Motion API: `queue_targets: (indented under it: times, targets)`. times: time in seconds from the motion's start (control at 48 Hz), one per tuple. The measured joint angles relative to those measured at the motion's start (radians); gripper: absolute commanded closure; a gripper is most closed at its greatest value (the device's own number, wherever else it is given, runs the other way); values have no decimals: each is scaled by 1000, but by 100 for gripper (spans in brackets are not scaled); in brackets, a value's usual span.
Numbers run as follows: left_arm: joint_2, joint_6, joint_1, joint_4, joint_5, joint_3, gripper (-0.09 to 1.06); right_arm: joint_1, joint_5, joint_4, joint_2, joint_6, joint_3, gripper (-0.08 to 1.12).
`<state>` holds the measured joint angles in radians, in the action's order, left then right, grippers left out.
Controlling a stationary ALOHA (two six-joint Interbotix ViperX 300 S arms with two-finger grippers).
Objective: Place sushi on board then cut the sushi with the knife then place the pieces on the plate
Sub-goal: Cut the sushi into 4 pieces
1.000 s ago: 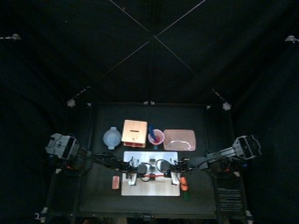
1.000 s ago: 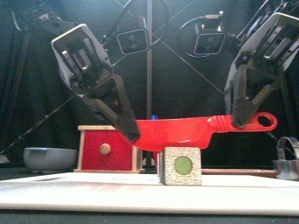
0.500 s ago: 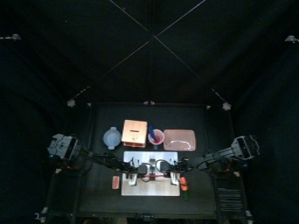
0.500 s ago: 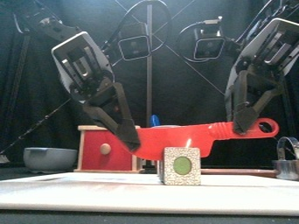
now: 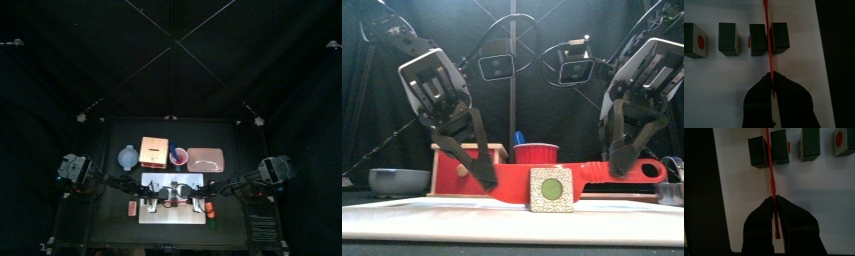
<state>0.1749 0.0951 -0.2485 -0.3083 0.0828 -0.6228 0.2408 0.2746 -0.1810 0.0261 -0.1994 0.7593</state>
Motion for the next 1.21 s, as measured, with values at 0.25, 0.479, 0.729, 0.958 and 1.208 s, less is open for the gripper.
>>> queue_targets:
  times: [0.25,0.479,0.729,0.958,1.208]
  targets:
    - [0,0,-17,-6,0,6,63,23,-2,-15,0,-2,-6,65]
    - [-9,0,-17,-8,0,8,60,21,12,-3,18,-3,-9,65]
    - [-92,5,-15,0,3,6,48,21,84,29,135,-2,-26,65]
    - [-172,6,6,67,2,-15,22,0,124,58,232,-2,-20,65]
    - [-236,5,49,133,-80,-67,15,-11,212,54,348,-5,44,65]
